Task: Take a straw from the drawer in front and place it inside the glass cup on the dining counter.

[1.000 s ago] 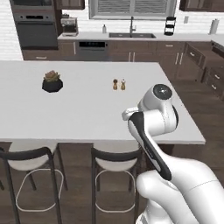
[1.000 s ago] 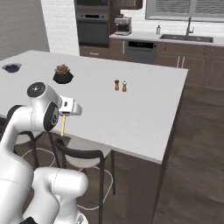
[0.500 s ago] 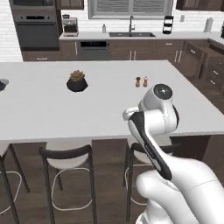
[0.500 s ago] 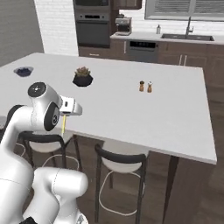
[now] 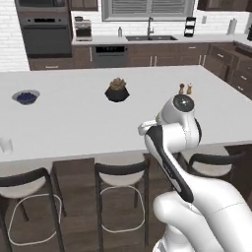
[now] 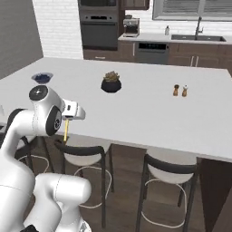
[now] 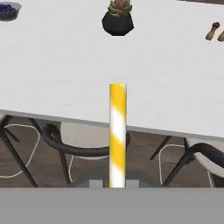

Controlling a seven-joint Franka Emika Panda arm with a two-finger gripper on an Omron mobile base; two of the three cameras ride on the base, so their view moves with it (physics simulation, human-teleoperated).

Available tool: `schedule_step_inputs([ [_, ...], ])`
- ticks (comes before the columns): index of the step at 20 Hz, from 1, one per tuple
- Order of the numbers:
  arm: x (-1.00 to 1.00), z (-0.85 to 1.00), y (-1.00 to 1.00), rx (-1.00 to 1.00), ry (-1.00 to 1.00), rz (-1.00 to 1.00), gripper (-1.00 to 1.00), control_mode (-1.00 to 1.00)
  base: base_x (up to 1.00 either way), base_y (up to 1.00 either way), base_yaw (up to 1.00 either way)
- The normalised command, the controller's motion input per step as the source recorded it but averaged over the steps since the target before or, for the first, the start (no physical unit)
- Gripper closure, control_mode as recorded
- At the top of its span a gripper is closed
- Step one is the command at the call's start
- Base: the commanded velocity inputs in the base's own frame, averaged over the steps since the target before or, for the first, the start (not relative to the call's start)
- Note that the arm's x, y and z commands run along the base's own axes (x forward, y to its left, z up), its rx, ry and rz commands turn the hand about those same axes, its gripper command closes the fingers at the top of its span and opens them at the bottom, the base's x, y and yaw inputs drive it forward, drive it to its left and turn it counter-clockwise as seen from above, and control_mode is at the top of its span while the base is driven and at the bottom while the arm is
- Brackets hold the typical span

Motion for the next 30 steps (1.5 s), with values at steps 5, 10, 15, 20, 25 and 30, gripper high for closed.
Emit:
schedule_step_inputs([
  [5, 0.00, 0.00, 0.00, 0.00, 0.00, 0.00, 1.00, 1.00, -0.04, 1.00, -0.17],
  [10, 0.00, 0.00, 0.00, 0.00, 0.00, 0.00, 1.00, 1.00, -0.02, 1.00, -0.17],
  [15, 0.00, 0.00, 0.00, 0.00, 0.00, 0.00, 1.00, 1.00, 0.00, 1.00, -0.16],
  [20, 0.00, 0.00, 0.00, 0.00, 0.00, 0.00, 1.00, 1.00, 0.03, 1.00, -0.13],
  [25, 0.00, 0.00, 0.00, 0.00, 0.00, 0.00, 1.00, 1.00, 0.32, 0.96, -0.05],
  [30, 0.00, 0.00, 0.00, 0.00, 0.00, 0.00, 1.00, 1.00, 0.63, 0.58, 0.00],
])
